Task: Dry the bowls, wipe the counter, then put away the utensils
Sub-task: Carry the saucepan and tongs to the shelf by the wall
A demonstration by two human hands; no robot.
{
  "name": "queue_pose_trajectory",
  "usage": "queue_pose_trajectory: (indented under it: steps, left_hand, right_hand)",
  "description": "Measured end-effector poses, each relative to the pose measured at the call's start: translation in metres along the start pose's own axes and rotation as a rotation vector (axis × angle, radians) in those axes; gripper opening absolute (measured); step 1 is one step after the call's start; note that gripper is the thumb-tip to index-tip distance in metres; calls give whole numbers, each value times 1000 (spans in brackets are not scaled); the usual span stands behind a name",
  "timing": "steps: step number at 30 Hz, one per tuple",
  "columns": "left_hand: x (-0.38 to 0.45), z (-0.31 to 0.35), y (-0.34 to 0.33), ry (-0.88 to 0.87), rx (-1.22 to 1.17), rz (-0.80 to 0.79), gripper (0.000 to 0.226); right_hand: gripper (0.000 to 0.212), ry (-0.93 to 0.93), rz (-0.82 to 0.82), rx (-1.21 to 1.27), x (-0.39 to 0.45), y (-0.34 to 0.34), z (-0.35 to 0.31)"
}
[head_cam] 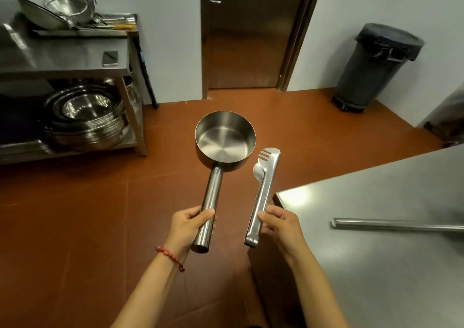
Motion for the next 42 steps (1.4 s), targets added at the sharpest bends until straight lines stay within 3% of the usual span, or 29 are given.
queue_pose_trajectory:
  steps: [10,18,42]
  left_hand:
    - [157,52,87,-23,-111,187,8]
    - [309,135,119,-10,-169,286,10]
    - [746,369,264,-61,-259,383,4]
  right_hand:
    - [13,-19,-196,-55,187,-118,-30]
    - [19,-14,-297,-54,363,-197,-91]
    - [20,30,-448,-34,815,-437,-229]
Point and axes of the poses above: each hand's wrist, its own x-axis towards the middle knuckle, its own y-axis out of the back of the hand, z = x × y, the point moved 6 cm from there along x, towards the middle knuckle, and after that the axes turned 1 degree about y, right-handed, at the moved point
